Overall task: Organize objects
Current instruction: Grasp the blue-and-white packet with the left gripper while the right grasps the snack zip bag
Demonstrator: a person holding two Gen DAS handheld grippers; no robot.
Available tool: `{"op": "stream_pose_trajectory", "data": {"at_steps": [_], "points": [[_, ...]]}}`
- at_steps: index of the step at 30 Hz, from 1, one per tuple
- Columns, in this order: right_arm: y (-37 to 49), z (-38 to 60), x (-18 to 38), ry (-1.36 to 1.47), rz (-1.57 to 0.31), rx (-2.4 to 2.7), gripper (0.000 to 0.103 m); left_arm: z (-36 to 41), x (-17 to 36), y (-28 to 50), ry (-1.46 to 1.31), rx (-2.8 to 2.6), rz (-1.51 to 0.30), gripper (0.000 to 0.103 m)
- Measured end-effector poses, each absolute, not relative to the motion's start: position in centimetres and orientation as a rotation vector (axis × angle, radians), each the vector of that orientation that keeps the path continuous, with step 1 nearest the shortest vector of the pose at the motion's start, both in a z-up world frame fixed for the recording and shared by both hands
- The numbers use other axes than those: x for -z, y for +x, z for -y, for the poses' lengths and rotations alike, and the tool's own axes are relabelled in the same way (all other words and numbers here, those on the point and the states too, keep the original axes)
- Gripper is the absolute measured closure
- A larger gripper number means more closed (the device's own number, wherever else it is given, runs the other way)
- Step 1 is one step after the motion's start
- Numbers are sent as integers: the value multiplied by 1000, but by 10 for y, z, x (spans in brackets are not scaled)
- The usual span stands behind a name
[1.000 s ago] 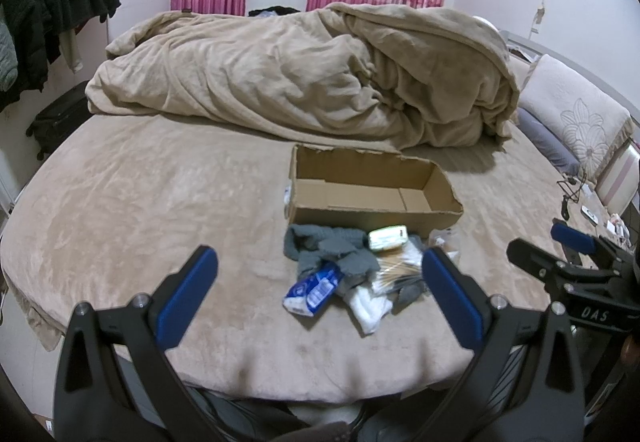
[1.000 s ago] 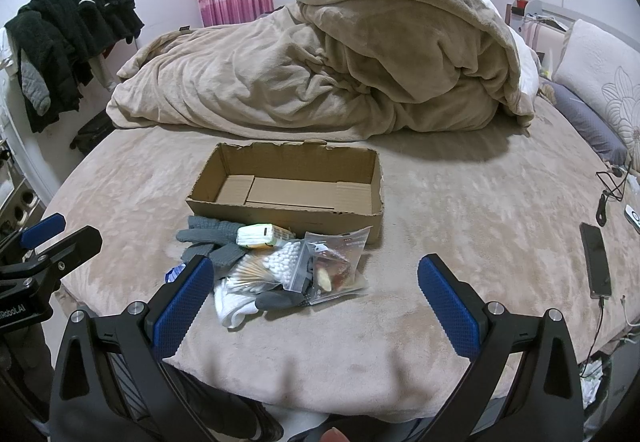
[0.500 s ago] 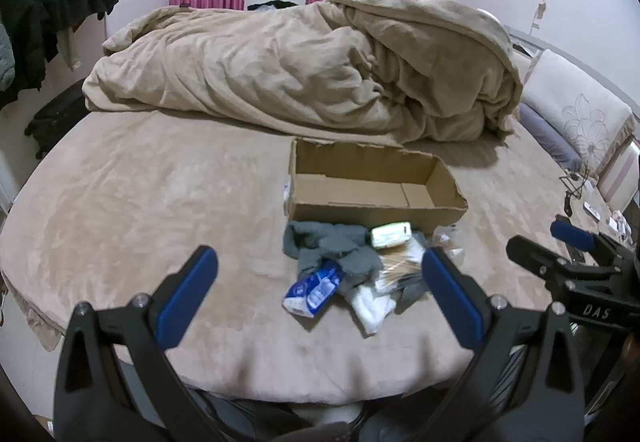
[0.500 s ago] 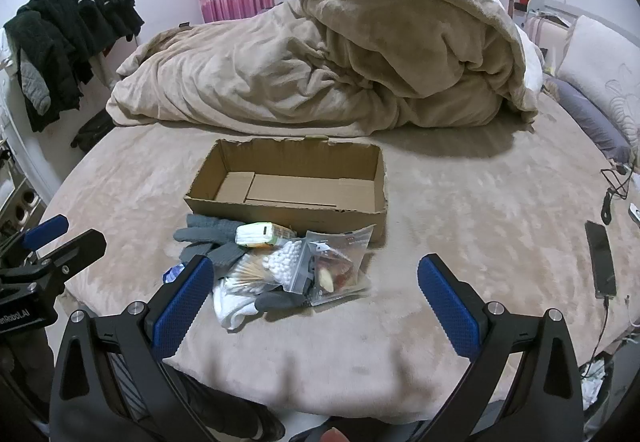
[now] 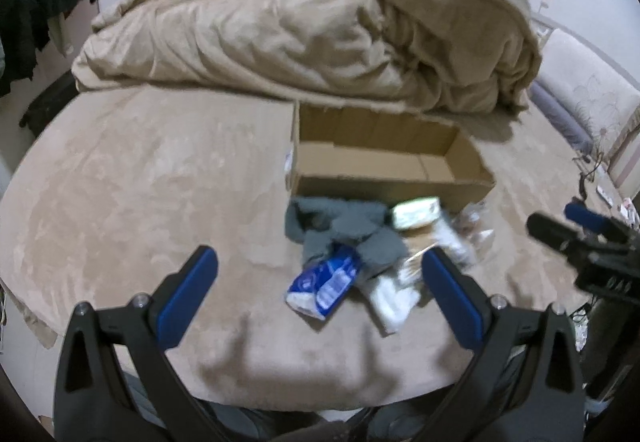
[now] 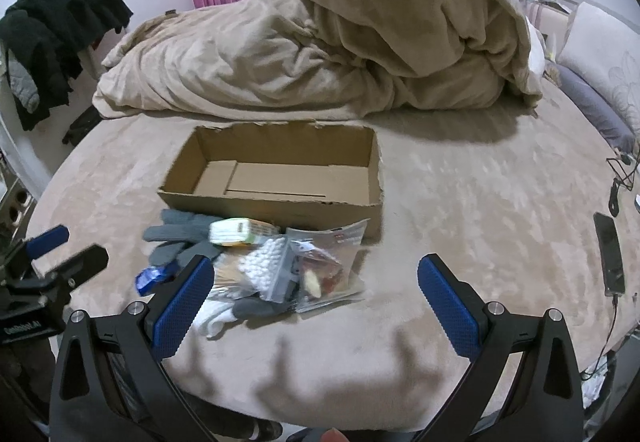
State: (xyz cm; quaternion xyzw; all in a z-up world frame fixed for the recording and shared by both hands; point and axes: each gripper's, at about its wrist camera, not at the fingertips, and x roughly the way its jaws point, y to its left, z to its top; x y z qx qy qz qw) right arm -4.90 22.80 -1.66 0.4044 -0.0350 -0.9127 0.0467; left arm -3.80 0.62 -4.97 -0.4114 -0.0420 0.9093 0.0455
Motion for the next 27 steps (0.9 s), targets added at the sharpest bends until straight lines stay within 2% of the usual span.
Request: {"op": "stream_pose_trajectory", "data": {"at_steps": [2,4,6,11,15,16,17,19,23,26,27], "points": [[-56,-231,26,1259,110,2783,1,-6,63,-45,-1298,-2760,120,1],[-62,-234,35,1287,114,2775,1,-6,79,-52,-1352,-2732,117,9],[-68,-236,46,1305,116,2761,2,-5,94,-58,-1393,-2705,112,11],[-82,-239,72,1371,119,2721,10,-4,122,-68,-1429,-2661,71,19],[-93,-240,87,1384,137,2706,13,-5,135,-72,-1434,-2642,55,35],[-95,-241,91,1394,145,2695,19,-6,137,-73,-1442,-2636,53,42],[-98,-241,94,1404,159,2681,31,-5,138,-72,-1441,-2630,54,45],[-100,-243,100,1417,199,2648,44,-7,138,-71,-1427,-2627,40,53],[-96,-242,101,1382,216,2622,62,-12,133,-68,-1390,-2620,2,63],[-91,-240,100,1367,209,2621,66,-12,129,-65,-1366,-2605,20,69],[-90,-241,99,1363,209,2620,67,-12,126,-63,-1346,-2604,22,75]]}}
